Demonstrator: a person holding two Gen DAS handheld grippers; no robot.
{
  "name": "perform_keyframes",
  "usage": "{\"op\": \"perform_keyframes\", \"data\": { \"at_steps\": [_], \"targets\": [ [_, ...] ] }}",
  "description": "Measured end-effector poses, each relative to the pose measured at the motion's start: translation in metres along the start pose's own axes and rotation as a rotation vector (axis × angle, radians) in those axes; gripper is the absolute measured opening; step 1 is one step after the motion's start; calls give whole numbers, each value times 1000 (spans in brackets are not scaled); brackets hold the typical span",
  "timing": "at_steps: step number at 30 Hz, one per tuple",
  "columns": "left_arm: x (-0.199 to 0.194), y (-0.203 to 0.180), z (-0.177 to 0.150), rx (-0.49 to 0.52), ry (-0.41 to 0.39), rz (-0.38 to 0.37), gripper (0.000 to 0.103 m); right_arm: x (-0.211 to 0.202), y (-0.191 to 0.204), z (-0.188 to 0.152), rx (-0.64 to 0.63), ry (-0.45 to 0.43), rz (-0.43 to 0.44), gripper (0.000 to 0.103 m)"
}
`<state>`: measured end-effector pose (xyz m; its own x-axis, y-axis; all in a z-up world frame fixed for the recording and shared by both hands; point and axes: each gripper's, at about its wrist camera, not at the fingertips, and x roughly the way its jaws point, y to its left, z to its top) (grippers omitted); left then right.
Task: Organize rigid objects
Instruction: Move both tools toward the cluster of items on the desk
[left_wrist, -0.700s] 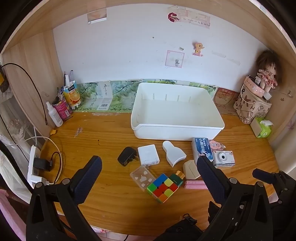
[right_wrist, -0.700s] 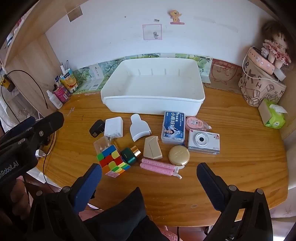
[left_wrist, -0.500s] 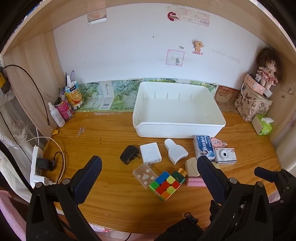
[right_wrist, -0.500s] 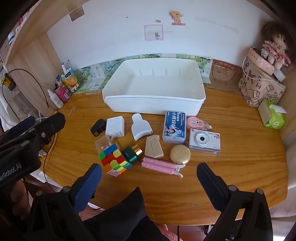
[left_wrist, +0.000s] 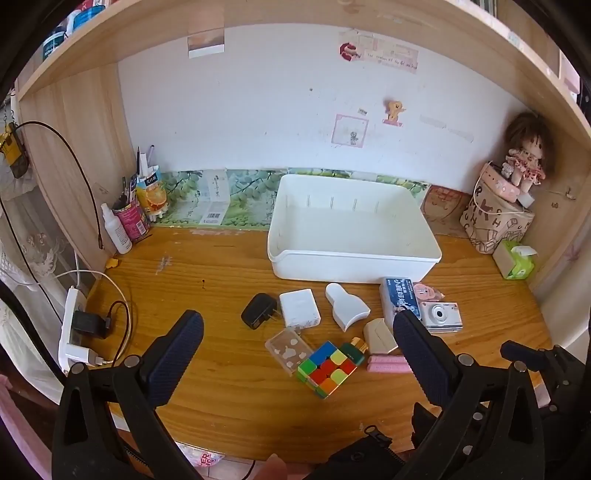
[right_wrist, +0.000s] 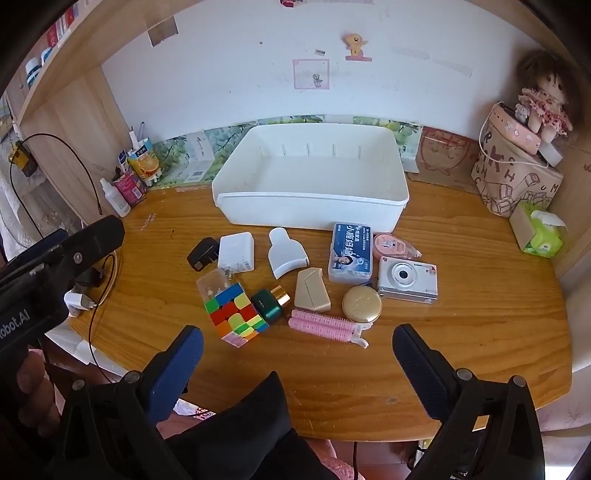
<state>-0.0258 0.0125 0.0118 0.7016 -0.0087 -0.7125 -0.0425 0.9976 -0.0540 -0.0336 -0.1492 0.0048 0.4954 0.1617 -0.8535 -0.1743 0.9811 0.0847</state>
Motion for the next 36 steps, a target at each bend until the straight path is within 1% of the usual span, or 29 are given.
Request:
{"op": "perform_keyframes", "data": {
  "at_steps": [4, 7, 15, 26, 36],
  "targets": [
    [-8, 1, -4, -8, -15, -21, 102, -5, 3, -2, -8, -8, -11, 103],
    [-11, 2, -7, -16, -16, -21, 102, -6, 4, -5, -16, -4, -12, 103],
    [-16, 4, -17, -42, 8, -37, 102, -7, 8, -14, -31, 22, -9, 103],
    [-9, 2, -29, -51, 100, -74, 102, 1, 7, -28, -10, 103, 13, 103],
    [8, -3, -30, -49, 191, -113, 102, 6, -5, -35, 50, 145, 16, 102]
  ]
}}
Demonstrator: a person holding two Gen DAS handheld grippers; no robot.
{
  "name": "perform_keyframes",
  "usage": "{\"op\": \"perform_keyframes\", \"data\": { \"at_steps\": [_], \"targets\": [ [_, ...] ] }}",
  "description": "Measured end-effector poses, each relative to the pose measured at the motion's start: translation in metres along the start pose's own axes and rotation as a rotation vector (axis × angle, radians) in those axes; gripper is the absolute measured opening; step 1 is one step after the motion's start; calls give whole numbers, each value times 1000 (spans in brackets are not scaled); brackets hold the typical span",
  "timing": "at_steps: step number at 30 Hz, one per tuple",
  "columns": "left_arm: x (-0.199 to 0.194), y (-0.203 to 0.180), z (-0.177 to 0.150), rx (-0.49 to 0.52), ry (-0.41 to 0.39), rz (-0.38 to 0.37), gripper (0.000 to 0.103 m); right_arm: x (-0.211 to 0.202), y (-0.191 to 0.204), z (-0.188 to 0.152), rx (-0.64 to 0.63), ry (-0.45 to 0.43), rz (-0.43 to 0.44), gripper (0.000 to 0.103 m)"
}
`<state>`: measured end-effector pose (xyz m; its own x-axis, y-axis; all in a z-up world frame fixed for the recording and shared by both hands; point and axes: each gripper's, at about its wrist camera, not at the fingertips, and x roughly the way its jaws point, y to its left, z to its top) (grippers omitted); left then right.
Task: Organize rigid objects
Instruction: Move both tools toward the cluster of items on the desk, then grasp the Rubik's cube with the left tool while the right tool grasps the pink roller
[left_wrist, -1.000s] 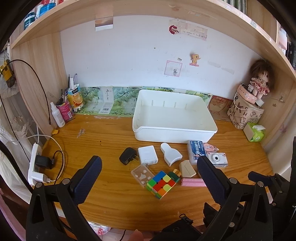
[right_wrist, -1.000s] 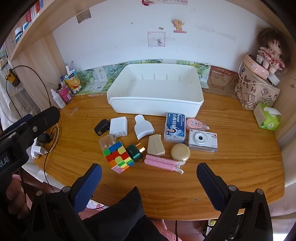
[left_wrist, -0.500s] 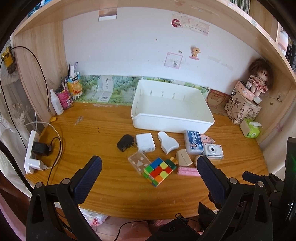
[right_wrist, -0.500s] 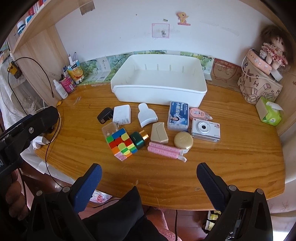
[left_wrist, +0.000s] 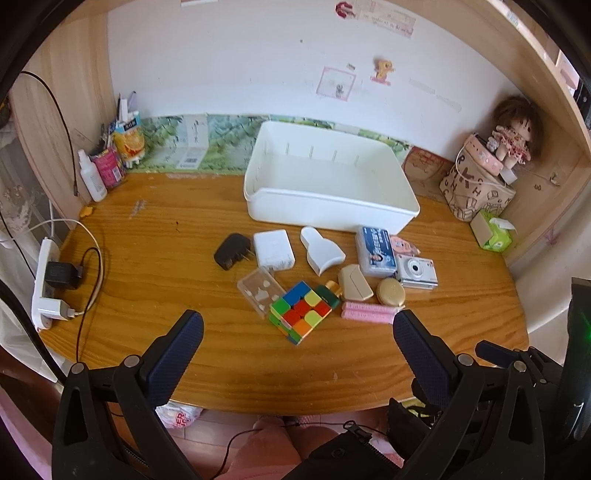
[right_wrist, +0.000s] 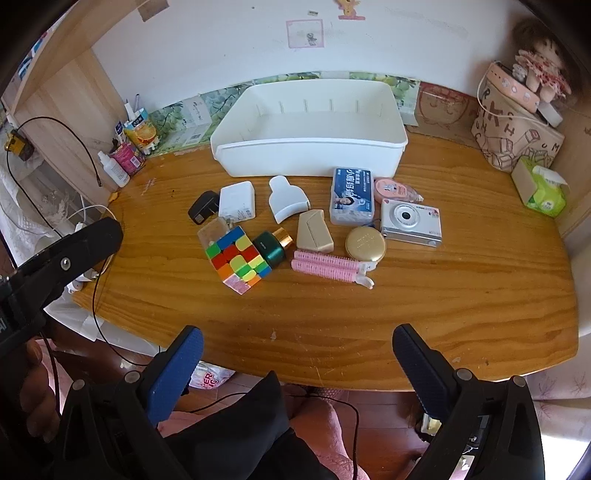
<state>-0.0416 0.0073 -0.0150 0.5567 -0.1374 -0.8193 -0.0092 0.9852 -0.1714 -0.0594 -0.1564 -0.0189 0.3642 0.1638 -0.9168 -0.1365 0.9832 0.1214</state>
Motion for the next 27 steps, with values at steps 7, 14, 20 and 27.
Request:
{"op": "perform_keyframes", "data": {
  "at_steps": [7, 14, 20, 27],
  "targets": [
    [24, 5, 4, -45, 106, -24, 102, 8, -11, 5, 38, 25, 13, 102],
    [51, 8, 12, -80, 198, -21, 101, 25, -16, 18, 33, 61, 18, 102],
    [86, 12, 21, -135, 296, 7, 98, 55, -10, 32, -47, 157, 20, 97],
    [127, 22, 25, -247, 422, 38, 98, 84, -19, 51, -88, 241, 30, 95]
  ]
}}
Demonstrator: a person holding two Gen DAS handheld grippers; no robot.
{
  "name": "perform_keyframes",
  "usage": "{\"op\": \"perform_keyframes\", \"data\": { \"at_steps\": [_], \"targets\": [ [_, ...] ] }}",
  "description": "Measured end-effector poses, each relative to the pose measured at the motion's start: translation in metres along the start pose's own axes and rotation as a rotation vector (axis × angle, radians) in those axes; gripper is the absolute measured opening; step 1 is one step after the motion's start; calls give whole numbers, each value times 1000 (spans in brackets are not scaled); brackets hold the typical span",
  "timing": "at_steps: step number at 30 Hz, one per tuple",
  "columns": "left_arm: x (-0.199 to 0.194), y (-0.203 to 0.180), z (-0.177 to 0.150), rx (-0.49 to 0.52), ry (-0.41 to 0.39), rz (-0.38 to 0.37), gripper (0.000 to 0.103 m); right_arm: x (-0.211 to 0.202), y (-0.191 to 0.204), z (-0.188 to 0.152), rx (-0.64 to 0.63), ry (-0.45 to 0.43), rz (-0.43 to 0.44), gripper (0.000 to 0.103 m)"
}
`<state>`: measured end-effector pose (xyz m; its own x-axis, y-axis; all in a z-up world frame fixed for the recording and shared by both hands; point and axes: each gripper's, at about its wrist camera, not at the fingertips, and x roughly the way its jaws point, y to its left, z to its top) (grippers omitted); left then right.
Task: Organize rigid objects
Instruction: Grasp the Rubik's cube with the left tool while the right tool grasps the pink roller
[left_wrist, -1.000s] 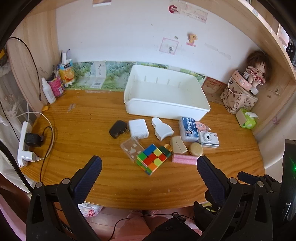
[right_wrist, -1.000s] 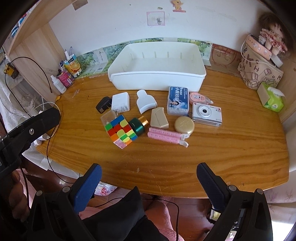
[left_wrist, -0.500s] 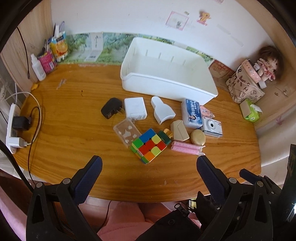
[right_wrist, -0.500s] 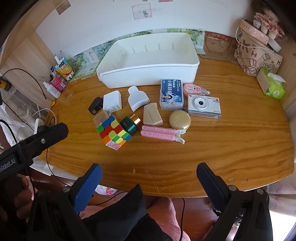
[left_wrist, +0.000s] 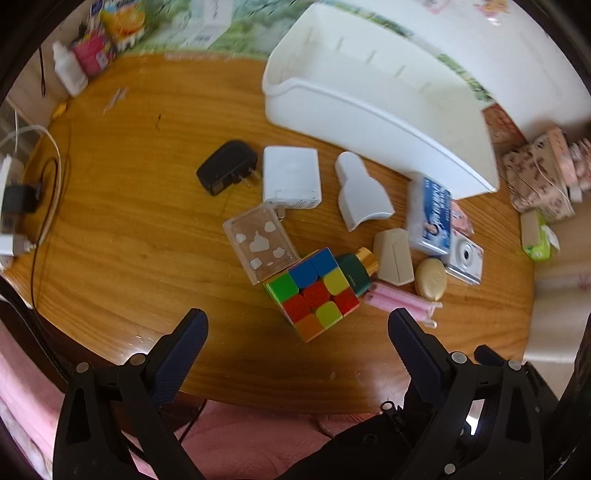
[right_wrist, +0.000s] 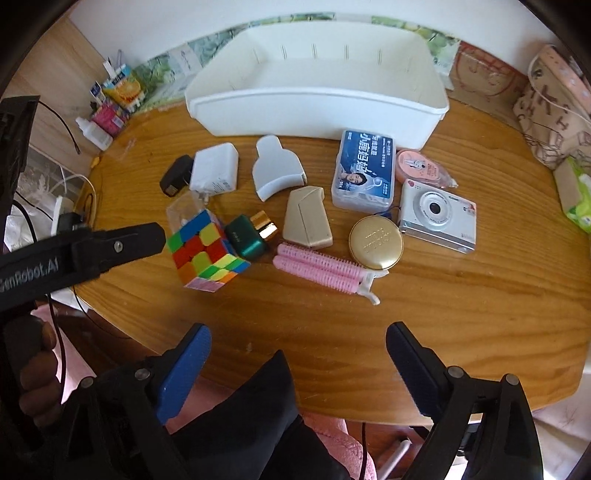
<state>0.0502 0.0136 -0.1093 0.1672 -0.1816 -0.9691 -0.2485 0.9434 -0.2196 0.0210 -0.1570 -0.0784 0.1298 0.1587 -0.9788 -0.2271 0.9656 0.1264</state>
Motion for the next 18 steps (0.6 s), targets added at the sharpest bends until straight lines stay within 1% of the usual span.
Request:
{"op": "perform_keyframes", "data": {
  "at_steps": [4, 10, 14, 18],
  "targets": [
    [12, -2, 7, -50, 49, -3, 98, 13, -6, 11, -33, 52, 11, 95],
    [31, -3, 16, -125, 99, 9, 97, 33, -13, 27, -88, 127, -6, 95],
    [41, 1, 21, -189, 128, 8, 96, 44, -15, 37, -133, 162, -5, 95],
    [48, 4, 26, -230, 149, 3, 95, 54, -18, 49, -165, 187, 2, 95]
  ]
}}
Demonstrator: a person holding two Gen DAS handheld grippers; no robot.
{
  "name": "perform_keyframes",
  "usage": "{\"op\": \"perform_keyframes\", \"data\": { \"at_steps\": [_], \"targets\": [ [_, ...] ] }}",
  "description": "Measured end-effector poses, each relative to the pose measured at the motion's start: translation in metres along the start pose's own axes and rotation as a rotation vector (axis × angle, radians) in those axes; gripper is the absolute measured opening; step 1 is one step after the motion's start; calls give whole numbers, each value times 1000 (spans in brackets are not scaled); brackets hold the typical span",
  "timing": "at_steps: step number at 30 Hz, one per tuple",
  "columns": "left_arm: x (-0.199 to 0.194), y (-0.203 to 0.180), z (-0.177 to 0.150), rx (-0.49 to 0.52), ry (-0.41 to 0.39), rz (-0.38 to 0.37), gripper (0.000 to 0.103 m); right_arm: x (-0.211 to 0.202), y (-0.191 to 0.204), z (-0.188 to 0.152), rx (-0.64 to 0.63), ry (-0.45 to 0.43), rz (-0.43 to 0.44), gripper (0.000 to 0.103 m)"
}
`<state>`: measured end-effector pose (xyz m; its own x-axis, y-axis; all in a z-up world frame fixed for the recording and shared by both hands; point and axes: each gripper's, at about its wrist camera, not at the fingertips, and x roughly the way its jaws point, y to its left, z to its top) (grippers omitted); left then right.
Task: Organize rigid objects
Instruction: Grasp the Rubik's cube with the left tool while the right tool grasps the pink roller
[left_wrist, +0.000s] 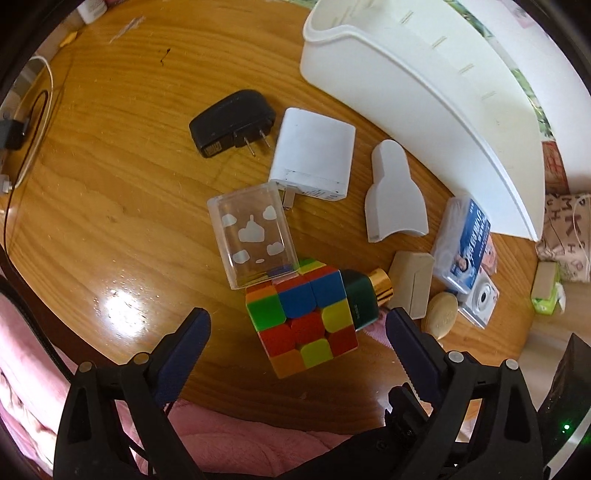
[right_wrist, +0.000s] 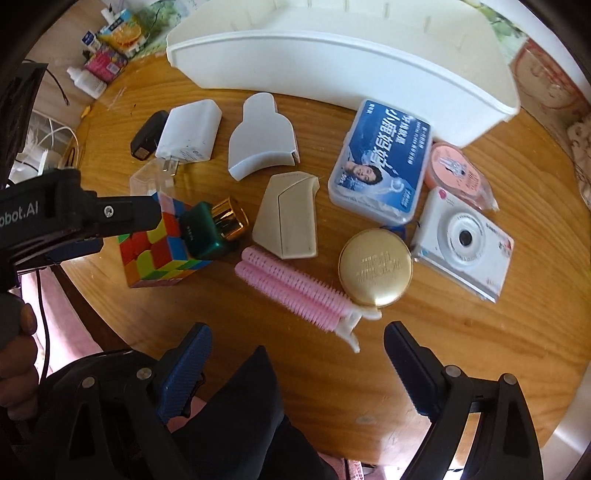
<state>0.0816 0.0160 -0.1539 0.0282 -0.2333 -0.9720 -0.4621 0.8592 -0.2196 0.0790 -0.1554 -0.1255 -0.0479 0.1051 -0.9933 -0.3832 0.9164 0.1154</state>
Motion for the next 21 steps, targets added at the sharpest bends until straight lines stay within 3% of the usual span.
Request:
{"op": "perform_keyframes", "data": {
  "at_steps": [9, 14, 21],
  "targets": [
    [10, 7, 10, -58, 46, -3, 84, 19, -1, 27, -37, 50, 7, 94],
    [20, 8, 12, -77, 83, -13, 70, 29, -1, 38, -55, 75, 12, 92],
    [22, 12, 9, -102, 87, -22, 68, 41, 8, 42, -78, 95, 15, 88]
  ]
}}
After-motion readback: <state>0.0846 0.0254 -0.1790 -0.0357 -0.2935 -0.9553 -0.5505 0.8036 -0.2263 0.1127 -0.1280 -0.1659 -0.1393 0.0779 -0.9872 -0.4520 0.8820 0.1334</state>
